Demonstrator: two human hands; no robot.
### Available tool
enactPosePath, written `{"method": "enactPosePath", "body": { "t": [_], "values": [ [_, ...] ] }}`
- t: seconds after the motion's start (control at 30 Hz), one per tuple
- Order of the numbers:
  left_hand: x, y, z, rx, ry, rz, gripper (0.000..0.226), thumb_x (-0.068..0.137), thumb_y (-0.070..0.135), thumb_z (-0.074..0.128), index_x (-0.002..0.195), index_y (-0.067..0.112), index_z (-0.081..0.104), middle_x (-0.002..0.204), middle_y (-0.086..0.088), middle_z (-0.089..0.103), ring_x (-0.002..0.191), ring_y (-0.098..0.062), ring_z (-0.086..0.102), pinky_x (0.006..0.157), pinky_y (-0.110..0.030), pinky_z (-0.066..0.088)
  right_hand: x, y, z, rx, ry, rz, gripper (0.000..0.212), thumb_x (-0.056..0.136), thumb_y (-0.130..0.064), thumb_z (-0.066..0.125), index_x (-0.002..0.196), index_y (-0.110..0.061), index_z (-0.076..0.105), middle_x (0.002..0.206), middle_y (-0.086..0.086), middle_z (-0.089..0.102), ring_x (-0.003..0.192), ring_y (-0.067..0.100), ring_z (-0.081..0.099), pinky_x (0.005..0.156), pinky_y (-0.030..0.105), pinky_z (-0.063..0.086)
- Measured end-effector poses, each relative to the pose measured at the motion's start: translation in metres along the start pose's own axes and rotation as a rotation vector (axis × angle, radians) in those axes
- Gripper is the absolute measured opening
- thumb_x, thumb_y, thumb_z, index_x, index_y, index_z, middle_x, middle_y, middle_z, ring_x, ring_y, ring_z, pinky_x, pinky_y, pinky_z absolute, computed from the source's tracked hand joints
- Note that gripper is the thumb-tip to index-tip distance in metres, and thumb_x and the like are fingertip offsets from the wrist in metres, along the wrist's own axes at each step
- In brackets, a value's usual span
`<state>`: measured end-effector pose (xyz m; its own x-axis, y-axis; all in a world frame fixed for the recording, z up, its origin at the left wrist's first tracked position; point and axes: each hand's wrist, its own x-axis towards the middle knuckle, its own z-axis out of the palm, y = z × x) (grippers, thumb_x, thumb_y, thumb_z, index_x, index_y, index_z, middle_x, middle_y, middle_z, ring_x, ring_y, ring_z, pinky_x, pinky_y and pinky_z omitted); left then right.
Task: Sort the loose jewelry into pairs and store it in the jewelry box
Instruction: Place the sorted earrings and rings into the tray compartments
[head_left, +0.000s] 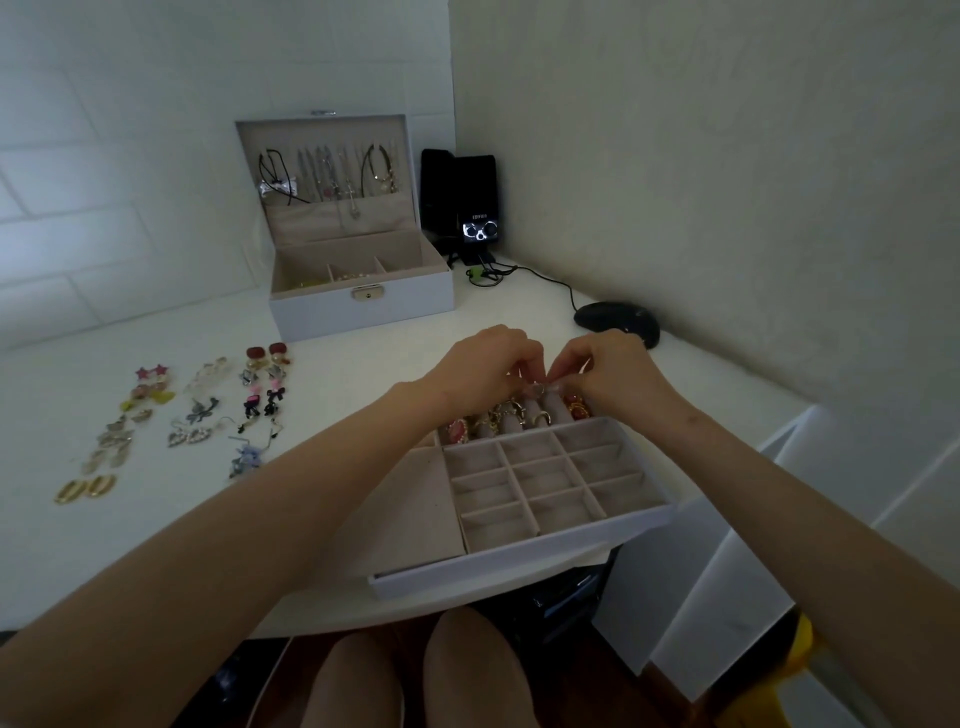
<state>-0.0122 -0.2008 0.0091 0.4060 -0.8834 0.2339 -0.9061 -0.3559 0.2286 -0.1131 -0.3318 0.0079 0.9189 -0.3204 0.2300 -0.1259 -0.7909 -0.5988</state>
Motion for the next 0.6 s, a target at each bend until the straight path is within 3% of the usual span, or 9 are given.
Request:
{"method": "enactPosePath", "body": {
  "t": [0.3,0.6],
  "values": [
    [0.0006,0.0033,0.0032,-0.011,0.006,0.001,0.007,0.084,0.017,0.064,0.09,0.015,0.066,0.089,0.005,0.054,0.09,-0.011,0.046,0.078,-0.029,0.041,0.0024,0.0088,0.0054,-0.032,-0.034,0.016,0.013,0.074,-0.017,0.077,0.085,-0.012,0.073,0.075,-0.005,0.061,0.064,0.0,0.051,0.061,0.012,0.039],
    [-0.003,-0.0062,-0.0047,0.032,-0.039,0.031,0.01,0.087,0.019,0.062,0.094,0.018,0.069,0.09,0.006,0.056,0.088,-0.007,0.04,0.077,-0.026,0.036,0.002,0.0074,0.0087,0.008,-0.06,-0.012,0.01,0.075,-0.017,0.077,0.084,-0.013,0.075,0.068,-0.012,0.059,0.062,0.0,0.052,0.059,0.011,0.037]
  ]
}}
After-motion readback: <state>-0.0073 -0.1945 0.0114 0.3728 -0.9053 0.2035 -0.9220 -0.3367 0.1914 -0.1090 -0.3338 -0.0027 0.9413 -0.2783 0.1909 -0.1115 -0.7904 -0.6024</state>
